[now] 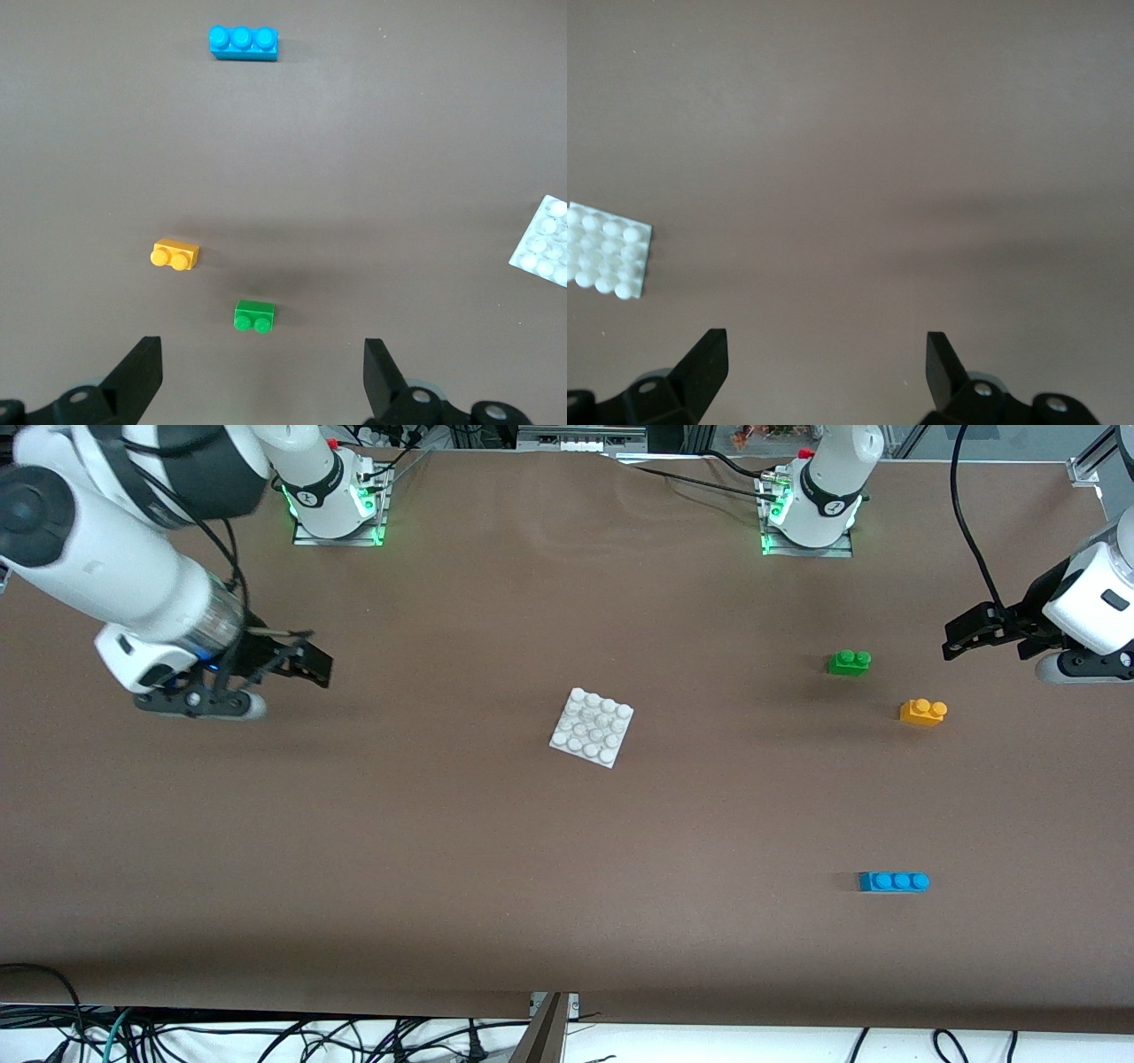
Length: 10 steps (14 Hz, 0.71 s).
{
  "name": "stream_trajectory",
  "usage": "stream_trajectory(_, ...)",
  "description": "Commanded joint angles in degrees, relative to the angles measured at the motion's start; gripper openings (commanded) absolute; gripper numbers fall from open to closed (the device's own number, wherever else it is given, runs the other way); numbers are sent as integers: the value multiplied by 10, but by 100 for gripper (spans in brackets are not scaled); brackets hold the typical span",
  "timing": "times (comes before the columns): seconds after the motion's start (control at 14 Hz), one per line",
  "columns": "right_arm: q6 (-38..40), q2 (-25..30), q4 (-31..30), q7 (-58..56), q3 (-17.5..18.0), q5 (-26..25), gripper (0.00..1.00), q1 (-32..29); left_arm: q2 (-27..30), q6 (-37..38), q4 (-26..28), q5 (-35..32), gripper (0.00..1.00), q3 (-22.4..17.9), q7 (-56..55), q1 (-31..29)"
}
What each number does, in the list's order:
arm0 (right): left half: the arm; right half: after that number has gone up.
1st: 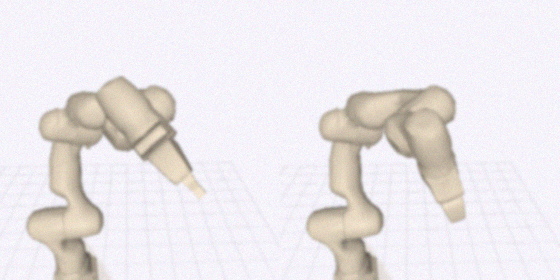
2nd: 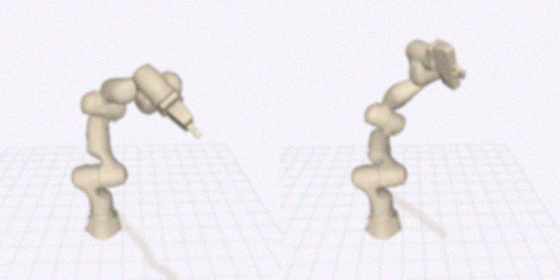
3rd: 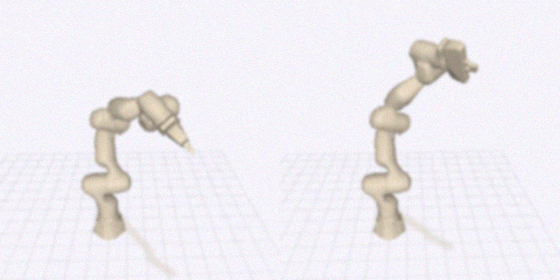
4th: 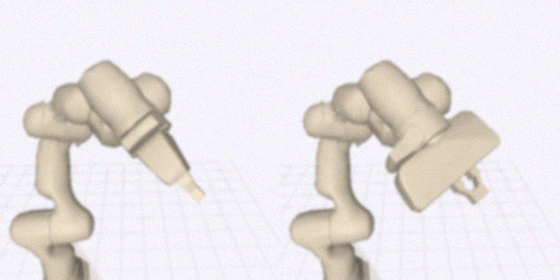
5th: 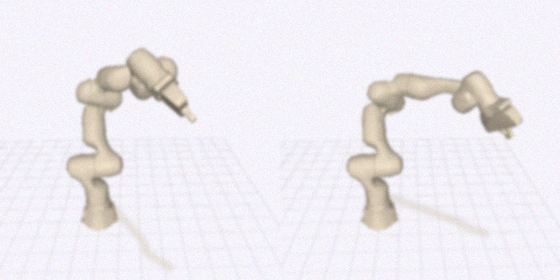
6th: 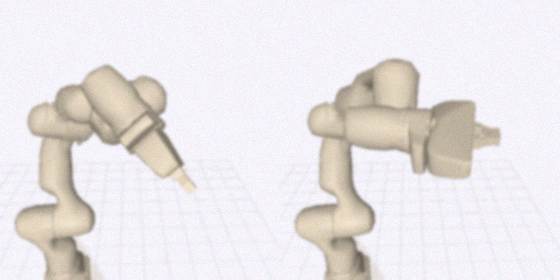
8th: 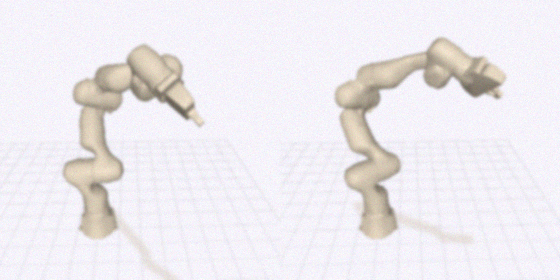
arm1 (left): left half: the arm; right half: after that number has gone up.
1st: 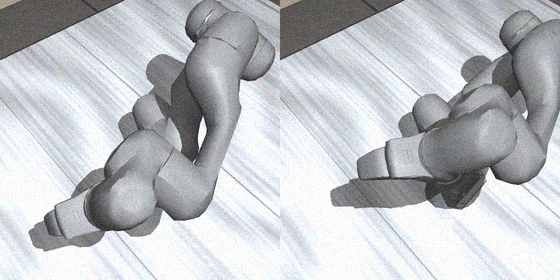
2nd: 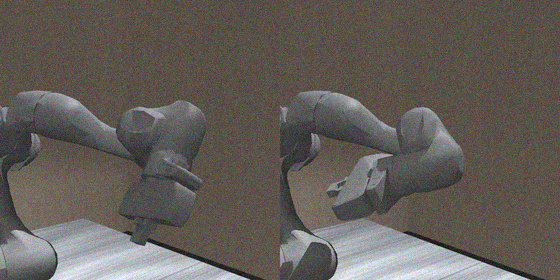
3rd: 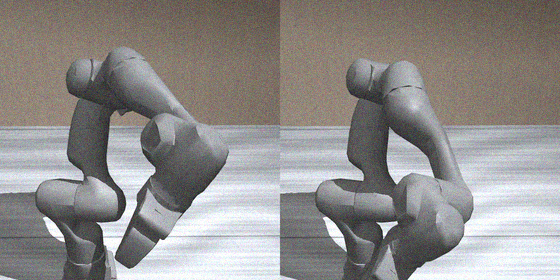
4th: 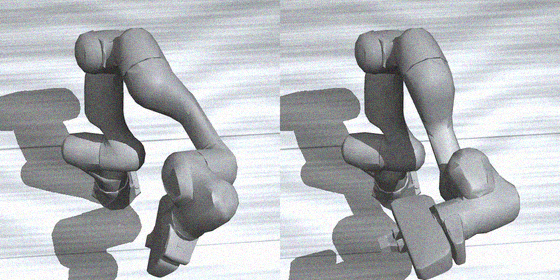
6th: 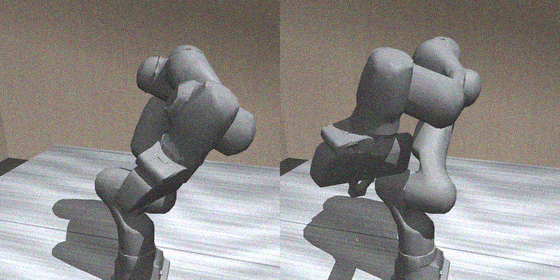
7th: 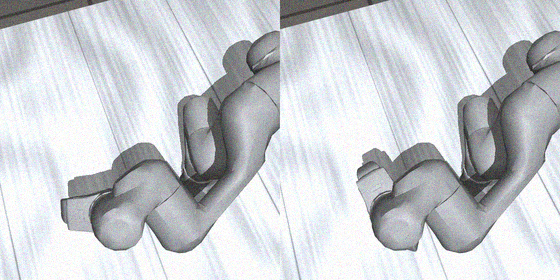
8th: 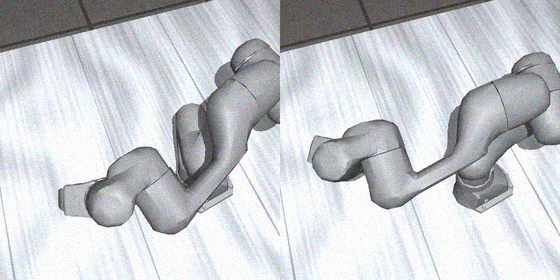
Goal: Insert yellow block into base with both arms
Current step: 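Open the right gripper and draw it back to rest, then lower the left gripper over the yellow block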
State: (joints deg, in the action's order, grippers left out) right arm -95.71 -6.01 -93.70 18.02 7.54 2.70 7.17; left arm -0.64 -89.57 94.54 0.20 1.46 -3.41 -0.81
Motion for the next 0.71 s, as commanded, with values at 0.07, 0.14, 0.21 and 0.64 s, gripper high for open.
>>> stream_trajectory(0.07, 8, 63, -58, -26, 20, 6, 99, -26, -19, 46, -10, 4, 100, -3, -2, -12)
stream_trajectory(0.14, 11, 64, -58, -26, 20, 4, 99, -26, -23, 66, -11, 4, 100, -3, 1, -16)
stream_trajectory(0.21, 13, 64, -58, -26, 19, 2, 99, -27, -29, 75, -10, 3, 100, -3, 2, -26)
stream_trajectory(0.64, 45, 70, -53, -110, -8, -29, 99, -26, -31, 23, 65, -25, 100, -2, 40, -54)
